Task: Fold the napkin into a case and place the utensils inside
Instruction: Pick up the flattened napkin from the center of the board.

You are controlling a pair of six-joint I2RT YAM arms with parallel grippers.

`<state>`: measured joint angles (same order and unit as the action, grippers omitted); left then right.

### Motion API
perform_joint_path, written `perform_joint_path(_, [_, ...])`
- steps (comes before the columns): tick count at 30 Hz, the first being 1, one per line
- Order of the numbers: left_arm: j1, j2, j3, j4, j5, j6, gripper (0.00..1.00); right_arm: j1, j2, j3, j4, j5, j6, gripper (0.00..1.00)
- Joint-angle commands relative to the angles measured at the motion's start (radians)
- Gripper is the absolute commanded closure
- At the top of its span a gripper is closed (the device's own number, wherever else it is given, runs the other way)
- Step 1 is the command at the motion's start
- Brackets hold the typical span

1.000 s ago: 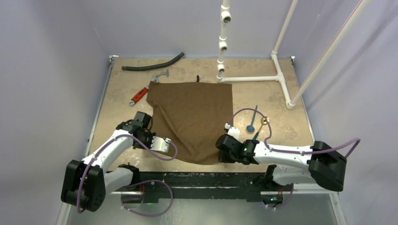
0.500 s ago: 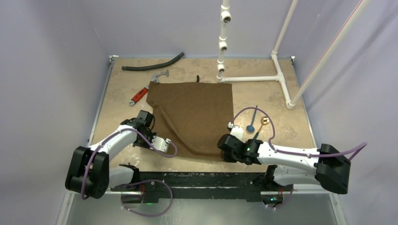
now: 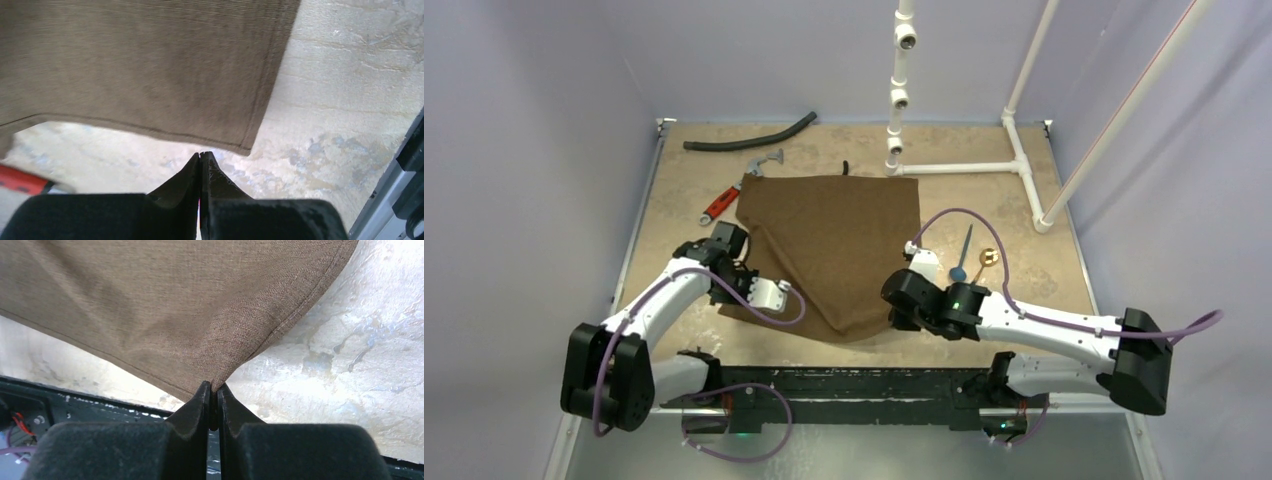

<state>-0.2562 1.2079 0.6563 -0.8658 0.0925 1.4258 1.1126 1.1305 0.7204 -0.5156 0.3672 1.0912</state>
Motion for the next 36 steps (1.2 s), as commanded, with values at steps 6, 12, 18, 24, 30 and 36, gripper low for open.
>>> perform_joint_path(6, [0.006, -0.092, 0.102, -0.169, 0.082, 0.002, 0.93, -0.004, -0.029, 0.099, -0.09, 0.083, -0.039, 0.93])
perform_joint_path(12, [0.006, -0.07, -0.037, -0.079, 0.06, 0.092, 0.34, -0.009, -0.021, 0.098, -0.072, 0.073, -0.04, 0.93])
perform_joint_path(18, [0.006, 0.115, -0.015, -0.065, 0.081, 0.058, 0.24, -0.019, 0.002, 0.111, -0.054, 0.063, -0.055, 0.93])
perform_joint_path(24, [0.006, 0.134, -0.104, 0.087, 0.056, 0.062, 0.49, -0.032, 0.003, 0.134, -0.059, 0.061, -0.061, 0.95])
perform_joint_path(30, [0.006, 0.094, -0.074, 0.096, 0.031, -0.04, 1.0, -0.055, -0.003, 0.137, -0.066, 0.053, -0.071, 0.96])
perform_joint_path(36, [0.006, -0.044, 0.074, -0.107, 0.108, -0.082, 1.0, -0.061, -0.036, 0.139, -0.123, 0.05, -0.067, 0.97])
